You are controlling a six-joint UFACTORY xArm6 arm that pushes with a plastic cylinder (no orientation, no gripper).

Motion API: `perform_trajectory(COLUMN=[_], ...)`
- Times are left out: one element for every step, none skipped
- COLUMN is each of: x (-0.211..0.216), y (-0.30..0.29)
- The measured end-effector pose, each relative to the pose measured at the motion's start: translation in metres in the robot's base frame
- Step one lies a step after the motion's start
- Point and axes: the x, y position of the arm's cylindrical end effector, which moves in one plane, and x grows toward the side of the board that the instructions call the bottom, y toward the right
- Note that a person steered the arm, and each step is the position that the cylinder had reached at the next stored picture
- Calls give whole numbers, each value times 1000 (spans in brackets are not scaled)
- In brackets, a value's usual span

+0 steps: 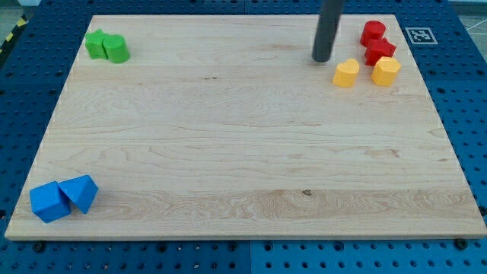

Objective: Push the yellow heart towards the center right of the board

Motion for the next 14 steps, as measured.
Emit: perform_trajectory(x=[0,0,15,21,22,37,49,51,51,48,54,66,87,88], y=[3,10,21,22,22,27,31,31,31,23,7,6,6,9])
